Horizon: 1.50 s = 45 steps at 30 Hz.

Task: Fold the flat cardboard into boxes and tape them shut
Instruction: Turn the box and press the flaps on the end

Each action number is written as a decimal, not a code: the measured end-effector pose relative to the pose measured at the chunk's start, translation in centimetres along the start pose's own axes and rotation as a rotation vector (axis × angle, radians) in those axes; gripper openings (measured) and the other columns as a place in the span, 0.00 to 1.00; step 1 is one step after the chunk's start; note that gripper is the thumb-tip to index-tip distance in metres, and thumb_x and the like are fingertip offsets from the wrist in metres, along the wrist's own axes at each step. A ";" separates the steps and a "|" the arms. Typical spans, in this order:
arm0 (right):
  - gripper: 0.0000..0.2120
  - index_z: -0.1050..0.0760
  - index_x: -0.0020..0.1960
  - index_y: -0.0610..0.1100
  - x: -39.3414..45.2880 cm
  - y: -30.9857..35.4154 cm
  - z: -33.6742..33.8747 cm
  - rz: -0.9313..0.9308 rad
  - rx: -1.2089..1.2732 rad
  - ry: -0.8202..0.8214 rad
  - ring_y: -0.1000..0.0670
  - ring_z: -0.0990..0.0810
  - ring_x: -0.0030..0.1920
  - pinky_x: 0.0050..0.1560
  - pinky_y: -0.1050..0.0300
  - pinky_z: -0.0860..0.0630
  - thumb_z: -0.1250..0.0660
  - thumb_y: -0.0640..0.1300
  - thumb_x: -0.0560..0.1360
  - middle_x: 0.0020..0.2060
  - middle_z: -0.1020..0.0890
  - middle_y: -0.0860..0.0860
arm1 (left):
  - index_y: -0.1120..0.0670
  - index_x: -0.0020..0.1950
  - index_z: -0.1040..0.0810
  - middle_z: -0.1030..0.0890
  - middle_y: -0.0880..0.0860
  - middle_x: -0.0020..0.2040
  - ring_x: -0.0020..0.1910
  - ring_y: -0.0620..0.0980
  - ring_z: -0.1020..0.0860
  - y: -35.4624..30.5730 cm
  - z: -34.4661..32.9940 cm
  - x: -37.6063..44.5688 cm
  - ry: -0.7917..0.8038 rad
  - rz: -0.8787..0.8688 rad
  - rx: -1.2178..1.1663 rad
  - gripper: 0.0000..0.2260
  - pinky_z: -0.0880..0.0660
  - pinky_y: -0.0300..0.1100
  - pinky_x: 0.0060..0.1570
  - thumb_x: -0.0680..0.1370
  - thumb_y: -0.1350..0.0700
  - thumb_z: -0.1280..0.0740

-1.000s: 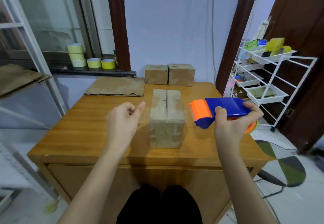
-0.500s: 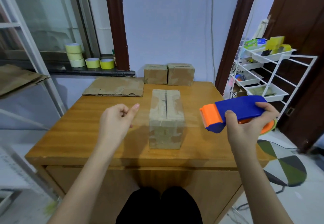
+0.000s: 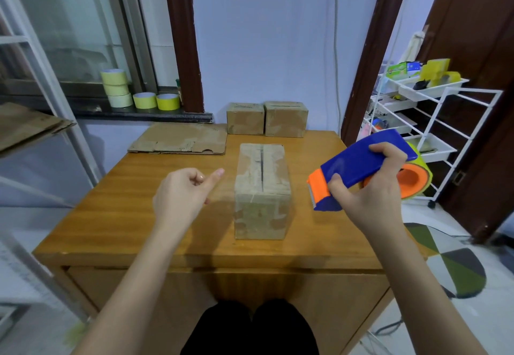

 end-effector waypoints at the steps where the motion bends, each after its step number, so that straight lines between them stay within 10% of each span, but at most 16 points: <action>1: 0.34 0.41 0.60 0.45 0.1 0.1 -0.1 0.016 -0.016 -0.001 0.55 0.28 0.33 0.29 0.43 0.24 0.23 0.35 0.65 0.40 0.34 0.61 | 0.53 0.29 0.27 0.21 0.49 0.27 0.29 0.43 0.26 0.1 0.0 0.1 -0.001 -0.002 0.005 0.23 0.29 0.41 0.37 0.73 0.36 0.35; 30: 0.28 0.38 0.61 0.38 -1.2 -1.4 -3.3 -0.113 -0.072 0.123 0.45 0.24 0.33 0.32 0.42 0.24 0.26 0.38 0.67 0.35 0.31 0.57 | 0.54 0.29 0.30 0.31 0.49 0.24 0.25 0.48 0.33 3.0 -6.9 -2.5 0.121 0.193 -0.352 0.22 0.34 0.42 0.34 0.77 0.40 0.39; 45: 0.27 0.38 0.61 0.38 -1.3 -0.7 -3.9 -0.156 -0.098 0.139 0.46 0.24 0.31 0.32 0.48 0.26 0.27 0.41 0.69 0.32 0.28 0.53 | 0.51 0.44 0.29 0.27 0.48 0.33 0.30 0.45 0.30 1.1 -7.0 -3.5 0.159 0.146 0.255 0.23 0.38 0.39 0.30 0.82 0.40 0.58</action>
Point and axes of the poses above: each hand's wrist, its own x-axis towards the middle knuckle, its own z-axis out of the back of the hand, y = z × x, the point moved 6 cm from there along x, towards the middle knuckle
